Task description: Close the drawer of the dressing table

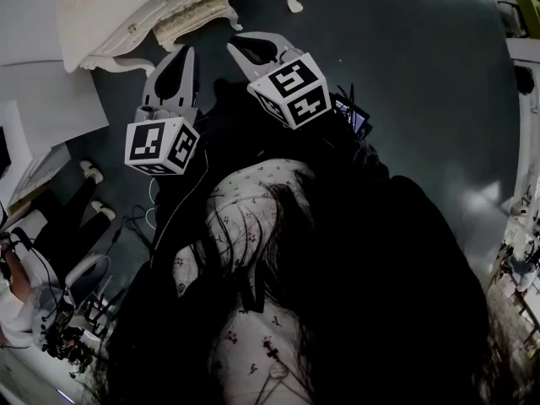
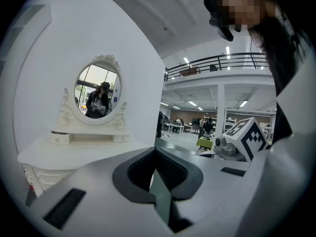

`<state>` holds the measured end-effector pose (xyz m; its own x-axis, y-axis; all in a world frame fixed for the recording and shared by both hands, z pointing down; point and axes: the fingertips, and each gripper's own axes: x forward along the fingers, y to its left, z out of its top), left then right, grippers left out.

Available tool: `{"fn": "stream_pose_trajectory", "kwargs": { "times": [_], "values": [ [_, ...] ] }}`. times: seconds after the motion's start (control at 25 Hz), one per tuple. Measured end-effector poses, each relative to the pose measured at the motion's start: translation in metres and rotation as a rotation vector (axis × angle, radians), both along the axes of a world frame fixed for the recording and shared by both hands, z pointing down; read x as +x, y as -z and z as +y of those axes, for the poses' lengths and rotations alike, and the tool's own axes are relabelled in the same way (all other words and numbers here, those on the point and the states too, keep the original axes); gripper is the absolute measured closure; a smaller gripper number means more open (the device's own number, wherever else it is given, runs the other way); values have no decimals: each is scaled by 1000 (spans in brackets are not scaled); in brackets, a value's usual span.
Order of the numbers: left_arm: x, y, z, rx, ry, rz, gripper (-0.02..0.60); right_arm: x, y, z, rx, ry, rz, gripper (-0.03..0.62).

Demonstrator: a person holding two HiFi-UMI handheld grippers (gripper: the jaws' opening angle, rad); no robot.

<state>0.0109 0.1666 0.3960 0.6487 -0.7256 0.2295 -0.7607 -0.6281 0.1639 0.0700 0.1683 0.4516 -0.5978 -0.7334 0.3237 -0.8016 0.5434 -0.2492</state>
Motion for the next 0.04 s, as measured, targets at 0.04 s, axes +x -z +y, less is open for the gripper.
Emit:
{"fn": "stream_pose_trajectory", "kwargs": {
  "times": [0.04],
  "values": [
    [-1,1,1,1,4,0,581,0,1,1,1,4,2,563]
  ]
}}
